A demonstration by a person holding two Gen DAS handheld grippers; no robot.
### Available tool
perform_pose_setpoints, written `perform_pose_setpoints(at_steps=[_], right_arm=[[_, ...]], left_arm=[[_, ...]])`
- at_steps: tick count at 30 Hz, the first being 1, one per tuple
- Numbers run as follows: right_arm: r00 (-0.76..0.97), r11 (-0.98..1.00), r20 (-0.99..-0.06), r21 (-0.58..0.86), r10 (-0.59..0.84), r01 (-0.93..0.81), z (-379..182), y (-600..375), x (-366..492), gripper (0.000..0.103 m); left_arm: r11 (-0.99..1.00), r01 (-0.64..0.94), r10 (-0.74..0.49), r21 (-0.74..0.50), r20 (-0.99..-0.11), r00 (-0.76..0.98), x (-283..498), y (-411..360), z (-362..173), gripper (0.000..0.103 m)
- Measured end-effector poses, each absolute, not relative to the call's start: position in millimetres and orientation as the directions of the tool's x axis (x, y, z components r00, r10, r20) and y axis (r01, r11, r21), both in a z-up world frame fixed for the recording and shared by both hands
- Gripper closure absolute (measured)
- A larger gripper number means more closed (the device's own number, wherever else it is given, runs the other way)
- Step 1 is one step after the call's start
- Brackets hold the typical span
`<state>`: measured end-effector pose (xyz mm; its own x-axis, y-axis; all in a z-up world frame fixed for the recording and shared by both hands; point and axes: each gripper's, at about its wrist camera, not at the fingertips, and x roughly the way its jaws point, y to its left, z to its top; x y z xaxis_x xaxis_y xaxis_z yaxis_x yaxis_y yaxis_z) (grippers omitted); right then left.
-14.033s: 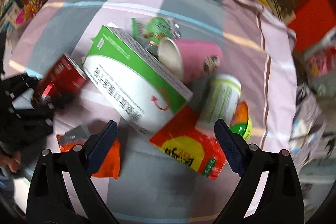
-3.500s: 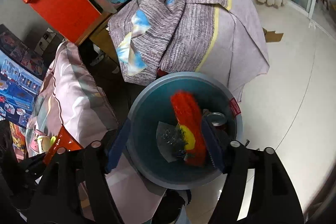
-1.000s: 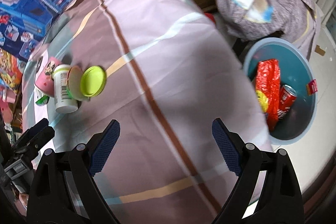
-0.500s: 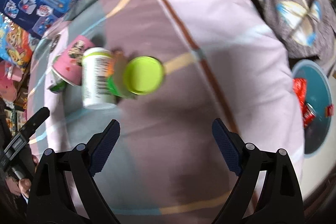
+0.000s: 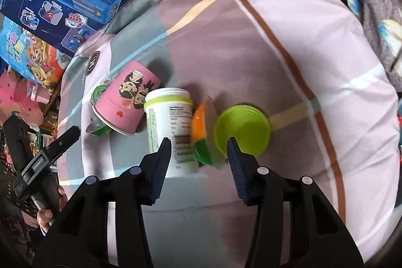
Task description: Collect trash
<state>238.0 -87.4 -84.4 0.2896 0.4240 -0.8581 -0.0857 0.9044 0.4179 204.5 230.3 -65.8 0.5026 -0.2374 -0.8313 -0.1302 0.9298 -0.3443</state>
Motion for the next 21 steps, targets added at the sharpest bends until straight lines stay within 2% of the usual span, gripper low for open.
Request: perform_pose_setpoints(at_steps=[1,2,3,5,7,8,10,13,15,17,21], right_arm=[[0.286,0.904,-0.858,0.419,0.426,-0.090,-85.5,-85.4,239.9,0.072],[0.279,0.903,-0.859,0.421,0.429,-0.091,-87.7,-82.8,242.0,0.079],[0.281,0.903,-0.860,0.420,0.427,-0.089,-88.8,-82.7,242.8,0.082],[0.275,0.901,-0.860,0.424,0.431,-0.086,-92.2,-81.7,243.6,0.085],[0.255,0.894,-0.858,0.440,0.445,-0.083,-98.1,-80.0,243.6,0.086],[0.249,0.892,-0.858,0.443,0.450,-0.084,-99.8,-79.4,242.7,0.092],[0.235,0.889,-0.858,0.445,0.457,-0.104,-101.3,-75.1,237.6,0.098],[0.231,0.887,-0.857,0.442,0.461,-0.131,-99.3,-70.6,229.6,0.098],[0.231,0.884,-0.853,0.448,0.468,-0.136,-97.6,-70.9,224.5,0.098],[0.234,0.883,-0.851,0.450,0.470,-0.134,-96.2,-72.7,220.8,0.098],[0.242,0.885,-0.851,0.454,0.466,-0.107,-95.1,-84.8,210.3,0.098]], left_arm=[[0.930,-0.132,-0.238,-0.342,-0.837,0.492,207.6,229.8,-69.0,0.022],[0.931,-0.131,-0.240,-0.340,-0.842,0.484,209.6,229.2,-71.6,0.033],[0.933,-0.128,-0.243,-0.338,-0.848,0.471,210.4,228.2,-76.2,0.042],[0.937,-0.112,-0.249,-0.332,-0.856,0.452,209.4,224.4,-82.6,0.050],[0.942,-0.086,-0.259,-0.325,-0.865,0.429,205.4,217.3,-89.8,0.053],[0.943,-0.079,-0.263,-0.324,-0.868,0.422,203.5,215.4,-92.7,0.055],[0.948,-0.065,-0.259,-0.313,-0.872,0.416,199.0,209.9,-96.3,0.058],[0.948,-0.036,-0.277,-0.318,-0.871,0.405,192.5,201.9,-96.3,0.065],[0.952,-0.015,-0.274,-0.305,-0.876,0.397,187.2,194.0,-97.1,0.079],[0.958,-0.005,-0.261,-0.286,-0.881,0.395,180.3,186.5,-97.6,0.088],[0.965,-0.019,-0.230,-0.261,-0.880,0.416,167.2,181.2,-93.4,0.091]])
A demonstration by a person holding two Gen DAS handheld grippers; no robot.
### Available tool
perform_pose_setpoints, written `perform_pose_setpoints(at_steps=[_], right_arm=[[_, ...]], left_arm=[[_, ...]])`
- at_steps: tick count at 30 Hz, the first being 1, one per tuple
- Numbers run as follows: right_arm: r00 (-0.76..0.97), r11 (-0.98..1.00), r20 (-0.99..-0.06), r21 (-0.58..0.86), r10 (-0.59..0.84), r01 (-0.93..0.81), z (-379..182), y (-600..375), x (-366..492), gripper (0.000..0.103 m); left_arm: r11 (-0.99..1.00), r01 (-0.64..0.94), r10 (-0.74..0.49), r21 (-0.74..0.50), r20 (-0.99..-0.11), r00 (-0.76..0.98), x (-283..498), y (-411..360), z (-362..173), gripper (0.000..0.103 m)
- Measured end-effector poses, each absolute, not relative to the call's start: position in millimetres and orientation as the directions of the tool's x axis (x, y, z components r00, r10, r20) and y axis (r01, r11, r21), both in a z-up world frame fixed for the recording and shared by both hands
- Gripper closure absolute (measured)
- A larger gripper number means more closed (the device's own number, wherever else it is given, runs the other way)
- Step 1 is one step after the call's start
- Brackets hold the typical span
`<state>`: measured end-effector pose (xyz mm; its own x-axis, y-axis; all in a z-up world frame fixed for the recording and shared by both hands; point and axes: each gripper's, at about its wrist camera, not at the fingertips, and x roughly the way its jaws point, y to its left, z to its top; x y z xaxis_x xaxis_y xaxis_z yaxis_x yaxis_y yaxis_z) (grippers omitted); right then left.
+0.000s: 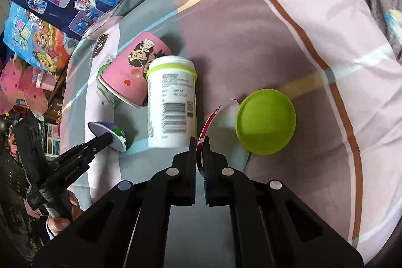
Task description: Collect trash
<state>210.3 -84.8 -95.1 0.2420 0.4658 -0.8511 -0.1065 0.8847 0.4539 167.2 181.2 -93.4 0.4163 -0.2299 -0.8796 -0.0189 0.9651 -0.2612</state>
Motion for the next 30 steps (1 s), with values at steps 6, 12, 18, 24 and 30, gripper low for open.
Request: perform_pose_setpoints(at_steps=[6,12,18,24,30], right_arm=[[0.246,0.860,-0.826,0.502,0.507,-0.088,-92.2,-98.2,197.9,0.098],[0.282,0.841,-0.796,0.533,0.535,-0.093,-78.0,-112.3,187.9,0.098],[0.303,0.837,-0.788,0.541,0.536,-0.076,-74.5,-131.8,177.0,0.098],[0.298,0.836,-0.790,0.545,0.536,-0.060,-80.5,-146.9,167.2,0.098],[0.282,0.838,-0.797,0.543,0.534,-0.053,-89.6,-147.0,163.2,0.098]], left_arm=[[0.970,0.000,-0.219,-0.243,-0.876,0.429,146.1,167.6,-81.5,0.092],[0.975,0.068,-0.220,-0.213,-0.862,0.457,133.1,142.7,-60.6,0.092],[0.978,0.081,-0.208,-0.192,-0.885,0.416,134.2,122.3,-75.1,0.091],[0.965,-0.003,-0.241,-0.262,-0.894,0.379,129.0,139.0,-87.8,0.070],[0.963,-0.030,-0.230,-0.269,-0.872,0.432,119.5,155.8,-70.7,0.043]])
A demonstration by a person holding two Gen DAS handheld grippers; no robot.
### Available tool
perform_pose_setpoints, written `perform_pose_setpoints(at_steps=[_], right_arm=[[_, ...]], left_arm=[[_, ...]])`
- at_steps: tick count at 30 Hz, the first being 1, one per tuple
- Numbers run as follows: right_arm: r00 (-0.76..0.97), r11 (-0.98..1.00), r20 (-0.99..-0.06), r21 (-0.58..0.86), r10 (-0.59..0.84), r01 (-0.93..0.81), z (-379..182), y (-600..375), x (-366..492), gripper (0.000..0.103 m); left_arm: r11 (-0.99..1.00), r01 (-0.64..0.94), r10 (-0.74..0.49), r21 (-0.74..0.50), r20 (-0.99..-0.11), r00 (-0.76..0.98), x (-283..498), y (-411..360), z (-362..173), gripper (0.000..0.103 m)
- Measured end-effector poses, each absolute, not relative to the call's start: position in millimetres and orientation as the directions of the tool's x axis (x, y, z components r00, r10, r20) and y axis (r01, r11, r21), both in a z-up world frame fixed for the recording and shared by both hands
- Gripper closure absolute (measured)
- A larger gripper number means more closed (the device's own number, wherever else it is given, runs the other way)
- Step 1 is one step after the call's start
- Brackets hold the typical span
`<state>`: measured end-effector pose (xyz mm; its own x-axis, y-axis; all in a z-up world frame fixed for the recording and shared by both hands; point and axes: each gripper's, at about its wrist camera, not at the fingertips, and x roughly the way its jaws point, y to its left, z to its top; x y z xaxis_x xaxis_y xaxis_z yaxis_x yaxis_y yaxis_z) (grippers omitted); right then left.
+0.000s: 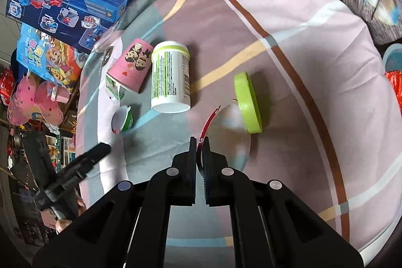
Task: Collect trash
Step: 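Carry the clear plastic pieces in both grippers over the teal bin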
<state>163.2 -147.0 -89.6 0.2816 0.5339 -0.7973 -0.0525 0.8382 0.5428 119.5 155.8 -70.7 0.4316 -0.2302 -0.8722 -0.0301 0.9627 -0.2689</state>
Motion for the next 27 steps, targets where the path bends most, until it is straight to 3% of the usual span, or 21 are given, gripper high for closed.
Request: perform_pose_setpoints(at_steps=[11,13,14,15,21,27], right_arm=[[0.275,0.860,-0.823,0.508,0.497,-0.036,-90.5,-140.2,158.1,0.098],[0.274,0.861,-0.824,0.508,0.495,-0.030,-90.8,-140.2,158.2,0.098],[0.274,0.862,-0.825,0.506,0.494,-0.028,-90.7,-140.2,158.2,0.098],[0.274,0.862,-0.825,0.507,0.494,-0.027,-90.4,-140.7,158.5,0.098],[0.283,0.850,-0.811,0.525,0.512,-0.034,-83.6,-142.2,160.1,0.098],[0.328,0.846,-0.790,0.531,0.517,-0.054,-64.0,-151.8,160.3,0.098]], left_arm=[[0.941,-0.066,-0.280,-0.333,-0.873,0.400,165.8,164.6,-88.2,0.042],[0.950,-0.061,-0.259,-0.305,-0.885,0.386,168.8,159.6,-94.6,0.056],[0.960,-0.048,-0.239,-0.277,-0.893,0.382,167.8,154.4,-97.3,0.076],[0.966,-0.039,-0.223,-0.257,-0.896,0.384,166.0,151.6,-98.4,0.090],[0.982,0.021,-0.175,-0.186,-0.873,0.456,145.3,134.2,-79.8,0.098],[0.981,0.093,-0.193,-0.168,-0.844,0.501,134.5,112.1,-50.2,0.099]])
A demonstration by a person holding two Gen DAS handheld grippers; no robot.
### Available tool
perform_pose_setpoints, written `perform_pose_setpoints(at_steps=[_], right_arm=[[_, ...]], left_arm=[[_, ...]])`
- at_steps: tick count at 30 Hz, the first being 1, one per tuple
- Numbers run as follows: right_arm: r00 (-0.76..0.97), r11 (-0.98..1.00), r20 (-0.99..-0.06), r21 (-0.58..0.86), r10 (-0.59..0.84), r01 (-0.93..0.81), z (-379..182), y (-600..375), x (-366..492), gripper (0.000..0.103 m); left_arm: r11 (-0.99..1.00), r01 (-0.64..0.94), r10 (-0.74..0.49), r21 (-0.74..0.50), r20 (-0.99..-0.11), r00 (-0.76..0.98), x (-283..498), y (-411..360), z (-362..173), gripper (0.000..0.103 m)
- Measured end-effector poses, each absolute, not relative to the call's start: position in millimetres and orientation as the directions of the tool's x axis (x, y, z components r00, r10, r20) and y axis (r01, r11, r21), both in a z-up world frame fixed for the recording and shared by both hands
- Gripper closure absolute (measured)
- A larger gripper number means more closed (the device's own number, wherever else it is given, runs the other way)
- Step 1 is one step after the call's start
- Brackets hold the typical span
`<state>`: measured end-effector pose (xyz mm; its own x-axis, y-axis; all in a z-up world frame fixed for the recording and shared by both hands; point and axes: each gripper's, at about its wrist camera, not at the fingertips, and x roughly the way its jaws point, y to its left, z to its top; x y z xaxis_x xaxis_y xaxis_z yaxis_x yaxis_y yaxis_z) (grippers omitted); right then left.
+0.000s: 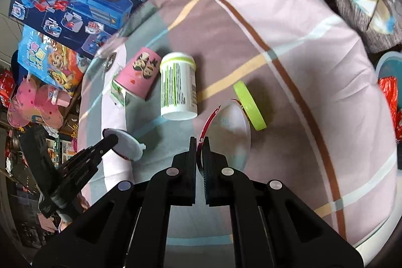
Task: Collect trash
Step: 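Carry the clear plastic pieces in both grippers over the teal bin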
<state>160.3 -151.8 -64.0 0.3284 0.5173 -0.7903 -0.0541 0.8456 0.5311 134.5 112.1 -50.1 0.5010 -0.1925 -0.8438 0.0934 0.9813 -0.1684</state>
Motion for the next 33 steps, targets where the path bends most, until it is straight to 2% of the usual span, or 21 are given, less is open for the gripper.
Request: perform_pose_setpoints(at_steps=[16,25,33], right_arm=[[0.455,0.808,-0.707,0.587,0.541,-0.048,-23.4,-207.3,139.2,0.098],[0.563,0.799,-0.695,0.594,0.447,0.099,-27.5,-318.4,118.4,0.098],[0.616,0.751,-0.715,0.595,0.331,0.286,-53.5,-433.4,87.4,0.098]], left_arm=[[0.930,0.303,-0.338,-0.209,-0.810,0.479,129.0,7.7,-11.6,0.099],[0.870,0.452,-0.397,-0.198,-0.824,0.405,143.3,-94.0,-7.8,0.099],[0.788,0.593,-0.418,-0.167,-0.852,0.316,149.4,-207.9,-18.5,0.098]])
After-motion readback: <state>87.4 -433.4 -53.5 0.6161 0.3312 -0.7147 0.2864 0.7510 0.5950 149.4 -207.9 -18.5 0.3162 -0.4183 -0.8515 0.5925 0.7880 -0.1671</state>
